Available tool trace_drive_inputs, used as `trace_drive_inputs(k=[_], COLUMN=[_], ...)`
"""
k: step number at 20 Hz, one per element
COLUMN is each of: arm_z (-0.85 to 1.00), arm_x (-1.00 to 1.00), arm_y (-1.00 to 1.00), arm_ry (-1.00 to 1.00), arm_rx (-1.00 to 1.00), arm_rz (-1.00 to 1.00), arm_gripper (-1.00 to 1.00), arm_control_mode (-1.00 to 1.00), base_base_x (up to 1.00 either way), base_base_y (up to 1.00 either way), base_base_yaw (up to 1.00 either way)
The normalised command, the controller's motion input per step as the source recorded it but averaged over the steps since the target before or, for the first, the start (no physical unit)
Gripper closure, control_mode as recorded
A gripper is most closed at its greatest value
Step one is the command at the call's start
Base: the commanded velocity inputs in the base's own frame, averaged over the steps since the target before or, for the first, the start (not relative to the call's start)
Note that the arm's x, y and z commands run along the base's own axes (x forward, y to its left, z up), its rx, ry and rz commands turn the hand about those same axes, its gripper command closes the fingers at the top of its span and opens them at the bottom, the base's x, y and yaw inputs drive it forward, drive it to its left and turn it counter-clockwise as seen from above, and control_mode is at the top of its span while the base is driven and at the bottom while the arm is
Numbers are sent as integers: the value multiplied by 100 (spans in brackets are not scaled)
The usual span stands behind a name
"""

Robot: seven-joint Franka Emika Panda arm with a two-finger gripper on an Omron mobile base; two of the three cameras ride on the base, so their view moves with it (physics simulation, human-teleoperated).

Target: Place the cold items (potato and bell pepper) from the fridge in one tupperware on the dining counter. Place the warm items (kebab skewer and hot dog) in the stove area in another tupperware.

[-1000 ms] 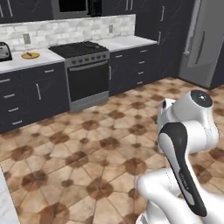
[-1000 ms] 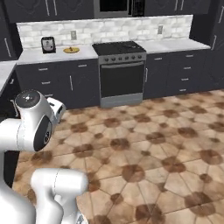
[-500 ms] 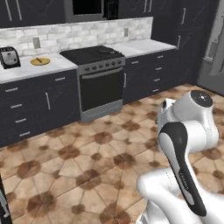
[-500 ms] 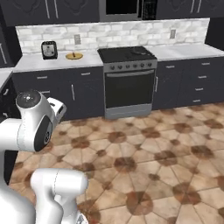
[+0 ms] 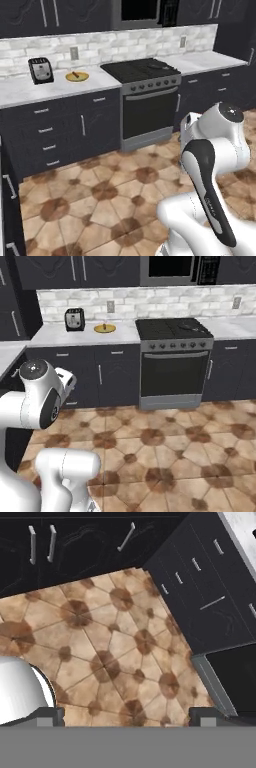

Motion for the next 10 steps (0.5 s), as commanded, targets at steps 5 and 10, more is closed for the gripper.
trace_drive_inputs(k=[5, 10], arm_z=[0, 0], arm_x=[0, 0], arm_y=[0, 0], arm_ry=[0, 0], arm_rx=[0, 0], arm_rz=[0, 0], arm_gripper=[-100, -100], arm_control_mode=[100, 100], base_base_x=[100, 100], base_base_y=[0, -1], base_base_yaw=[25, 21])
